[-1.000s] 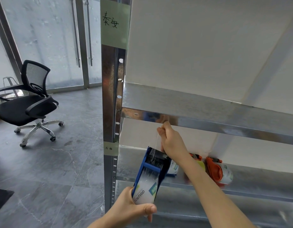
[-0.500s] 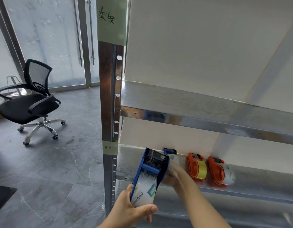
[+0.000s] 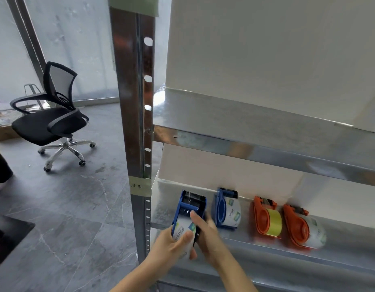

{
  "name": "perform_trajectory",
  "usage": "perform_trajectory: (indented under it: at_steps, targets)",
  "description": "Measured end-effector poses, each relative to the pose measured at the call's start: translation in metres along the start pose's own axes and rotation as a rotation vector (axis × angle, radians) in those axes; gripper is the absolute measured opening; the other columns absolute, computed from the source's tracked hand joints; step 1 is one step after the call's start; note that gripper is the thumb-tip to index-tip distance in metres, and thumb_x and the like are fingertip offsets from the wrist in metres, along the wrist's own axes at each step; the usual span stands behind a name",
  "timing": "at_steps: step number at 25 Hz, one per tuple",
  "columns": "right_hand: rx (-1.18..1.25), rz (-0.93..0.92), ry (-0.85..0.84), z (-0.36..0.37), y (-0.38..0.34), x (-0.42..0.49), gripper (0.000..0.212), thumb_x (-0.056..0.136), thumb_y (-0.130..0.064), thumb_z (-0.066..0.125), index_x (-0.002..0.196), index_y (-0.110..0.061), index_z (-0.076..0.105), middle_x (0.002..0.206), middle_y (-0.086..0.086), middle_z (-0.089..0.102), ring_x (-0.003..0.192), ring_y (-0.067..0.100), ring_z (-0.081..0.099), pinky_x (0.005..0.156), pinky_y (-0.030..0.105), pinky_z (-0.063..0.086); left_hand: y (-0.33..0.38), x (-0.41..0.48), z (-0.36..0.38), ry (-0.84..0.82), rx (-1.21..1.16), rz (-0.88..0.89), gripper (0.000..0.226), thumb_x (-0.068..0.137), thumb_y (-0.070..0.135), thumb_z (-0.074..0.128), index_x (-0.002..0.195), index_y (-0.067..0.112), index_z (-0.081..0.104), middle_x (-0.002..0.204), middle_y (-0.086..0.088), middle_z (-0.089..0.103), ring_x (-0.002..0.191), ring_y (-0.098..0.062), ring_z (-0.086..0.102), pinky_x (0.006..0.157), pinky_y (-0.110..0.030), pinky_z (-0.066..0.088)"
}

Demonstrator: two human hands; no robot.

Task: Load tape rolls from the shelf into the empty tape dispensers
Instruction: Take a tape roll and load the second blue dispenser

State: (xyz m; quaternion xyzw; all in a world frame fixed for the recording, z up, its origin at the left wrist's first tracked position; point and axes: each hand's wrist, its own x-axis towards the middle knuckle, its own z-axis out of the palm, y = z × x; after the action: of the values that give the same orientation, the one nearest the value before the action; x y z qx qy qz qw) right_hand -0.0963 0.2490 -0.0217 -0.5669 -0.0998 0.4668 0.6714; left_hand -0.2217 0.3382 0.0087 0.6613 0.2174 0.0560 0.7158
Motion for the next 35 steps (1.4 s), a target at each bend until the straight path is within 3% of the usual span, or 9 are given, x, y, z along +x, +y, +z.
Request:
perform_trajectory:
  at_steps: [3, 7, 13, 18, 22, 24, 29, 33, 35]
  targets:
    - [0.061, 0.015, 0.109, -0.010, 0.006, 0.031, 0.056, 0.077, -0.026, 0.079, 0.126, -0.017, 0.054, 0.112, 0.016, 0.072, 0.102, 0.036, 0.069, 0.085, 0.046, 0.058, -0.011, 0.030, 0.007, 0.109, -0.005, -0.108, 0.018, 0.094, 0.033, 0.058, 0.104, 0.019, 0.053, 0.076, 0.008, 0.073, 0.061, 0.006, 0.065, 0.053, -0.008, 0.050]
    - [0.091, 0.051, 0.228, -0.027, 0.000, 0.076, 0.056, 0.078, -0.019, 0.077, 0.126, -0.010, 0.050, 0.116, 0.025, 0.067, 0.104, 0.042, 0.067, 0.093, 0.057, 0.053, -0.026, 0.071, -0.001, 0.111, -0.098, -0.156, 0.014, 0.094, 0.013, 0.058, 0.107, 0.015, 0.055, 0.096, -0.009, 0.067, 0.083, -0.019, 0.066, 0.067, -0.028, 0.057]
    - [-0.048, 0.086, 0.382, -0.039, -0.001, 0.133, 0.040, 0.081, -0.024, 0.069, 0.114, -0.012, 0.049, 0.101, 0.022, 0.068, 0.092, 0.038, 0.068, 0.084, 0.049, 0.056, -0.048, 0.122, 0.007, 0.241, -0.083, -0.147, 0.009, 0.093, 0.016, 0.059, 0.101, 0.020, 0.060, 0.100, -0.011, 0.071, 0.089, -0.022, 0.067, 0.086, -0.043, 0.056]
    - [-0.205, 0.037, 0.511, -0.036, -0.005, 0.142, 0.026, 0.089, -0.024, 0.057, 0.106, -0.005, 0.062, 0.102, 0.023, 0.070, 0.095, 0.040, 0.066, 0.087, 0.050, 0.053, -0.049, 0.139, 0.009, 0.259, -0.177, -0.161, 0.010, 0.093, 0.015, 0.060, 0.103, 0.014, 0.061, 0.101, -0.012, 0.073, 0.091, -0.026, 0.071, 0.083, -0.042, 0.059]
    - [-0.211, -0.066, 0.382, -0.035, 0.001, 0.106, 0.037, 0.098, -0.039, 0.049, 0.129, -0.020, 0.055, 0.129, -0.004, 0.060, 0.118, 0.012, 0.056, 0.105, 0.034, 0.043, -0.047, 0.147, 0.015, 0.272, -0.185, -0.149, 0.011, 0.094, 0.016, 0.060, 0.104, 0.012, 0.060, 0.105, -0.013, 0.072, 0.100, -0.029, 0.069, 0.088, -0.042, 0.057]
    - [-0.304, -0.116, 0.372, -0.034, 0.010, 0.085, 0.041, 0.095, -0.043, 0.054, 0.133, -0.031, 0.050, 0.130, -0.012, 0.055, 0.118, 0.001, 0.052, 0.102, 0.022, 0.039, -0.044, 0.151, 0.015, 0.262, -0.198, -0.141, 0.012, 0.094, 0.019, 0.060, 0.104, 0.012, 0.060, 0.105, -0.011, 0.073, 0.099, -0.024, 0.070, 0.088, -0.038, 0.057]
    - [-0.509, -0.168, 0.423, -0.029, 0.018, 0.069, 0.042, 0.098, -0.031, 0.052, 0.139, -0.021, 0.050, 0.134, -0.006, 0.060, 0.122, 0.010, 0.055, 0.106, 0.032, 0.045, -0.040, 0.153, 0.007, 0.207, -0.117, -0.172, 0.022, 0.100, 0.022, 0.046, 0.115, 0.013, 0.059, 0.109, -0.007, 0.070, 0.103, -0.020, 0.065, 0.092, -0.035, 0.052]
    - [-0.558, -0.186, 0.485, -0.028, 0.012, 0.070, 0.042, 0.098, -0.030, 0.053, 0.138, -0.018, 0.050, 0.133, -0.002, 0.060, 0.121, 0.013, 0.056, 0.103, 0.029, 0.045, -0.037, 0.148, 0.002, 0.216, 0.033, -0.145, 0.026, 0.096, 0.010, 0.050, 0.118, 0.015, 0.062, 0.108, -0.004, 0.072, 0.095, -0.020, 0.067, 0.077, -0.032, 0.052]
    - [-0.589, -0.186, 0.501, -0.025, 0.013, 0.070, 0.038, 0.098, -0.030, 0.052, 0.135, -0.019, 0.053, 0.129, -0.004, 0.063, 0.118, 0.013, 0.059, 0.100, 0.031, 0.047, -0.035, 0.144, 0.003, 0.226, 0.110, -0.115, 0.028, 0.095, 0.008, 0.050, 0.119, 0.016, 0.062, 0.111, -0.006, 0.072, 0.103, -0.023, 0.066, 0.089, -0.039, 0.054]
